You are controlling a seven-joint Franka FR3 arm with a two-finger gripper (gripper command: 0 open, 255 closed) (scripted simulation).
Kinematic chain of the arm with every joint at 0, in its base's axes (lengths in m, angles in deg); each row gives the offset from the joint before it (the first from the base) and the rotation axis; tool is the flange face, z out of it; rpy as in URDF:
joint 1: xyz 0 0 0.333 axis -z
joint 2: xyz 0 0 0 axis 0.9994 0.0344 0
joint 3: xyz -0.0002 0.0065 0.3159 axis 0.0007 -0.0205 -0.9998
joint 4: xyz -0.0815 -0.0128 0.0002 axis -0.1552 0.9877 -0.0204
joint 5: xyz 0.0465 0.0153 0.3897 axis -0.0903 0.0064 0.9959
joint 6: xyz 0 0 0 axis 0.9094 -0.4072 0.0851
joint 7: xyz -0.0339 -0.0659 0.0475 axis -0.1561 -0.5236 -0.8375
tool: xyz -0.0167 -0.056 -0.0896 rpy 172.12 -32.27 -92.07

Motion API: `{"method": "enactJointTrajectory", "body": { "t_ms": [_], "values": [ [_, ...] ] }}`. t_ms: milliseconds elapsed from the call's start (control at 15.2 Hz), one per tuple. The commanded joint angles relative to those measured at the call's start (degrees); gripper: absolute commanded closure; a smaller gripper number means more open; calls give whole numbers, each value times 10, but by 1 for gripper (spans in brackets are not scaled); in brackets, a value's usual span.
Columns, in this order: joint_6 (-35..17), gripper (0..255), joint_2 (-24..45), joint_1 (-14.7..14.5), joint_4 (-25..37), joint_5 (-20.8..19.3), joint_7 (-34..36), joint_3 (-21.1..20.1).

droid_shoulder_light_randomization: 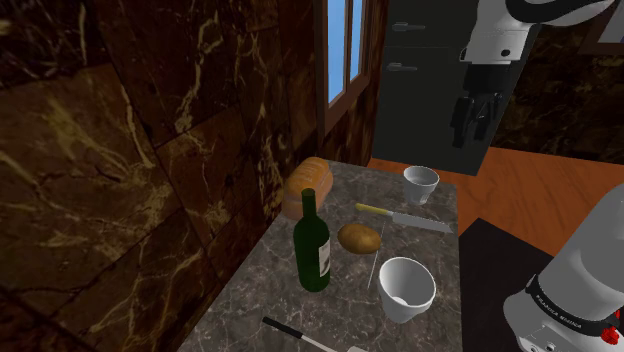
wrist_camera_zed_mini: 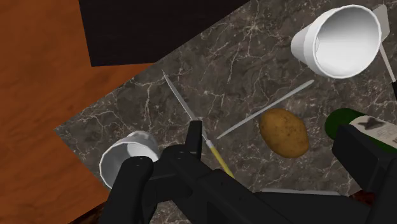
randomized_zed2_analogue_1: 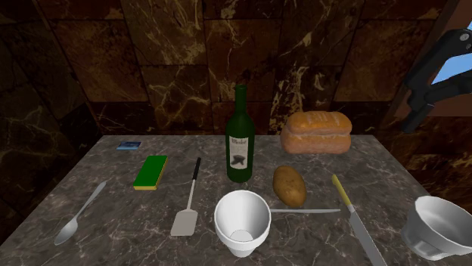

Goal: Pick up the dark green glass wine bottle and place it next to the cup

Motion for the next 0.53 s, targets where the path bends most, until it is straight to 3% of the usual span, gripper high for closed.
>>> {"method": "enactJointTrajectory", "body": {
  "t_ms": [0, 462],
  "values": [
    [0, 0, 0, 0, 0, 0, 0, 0],
    [-73, 0, 51, -35, 15, 56, 94, -91]
  ]
}}
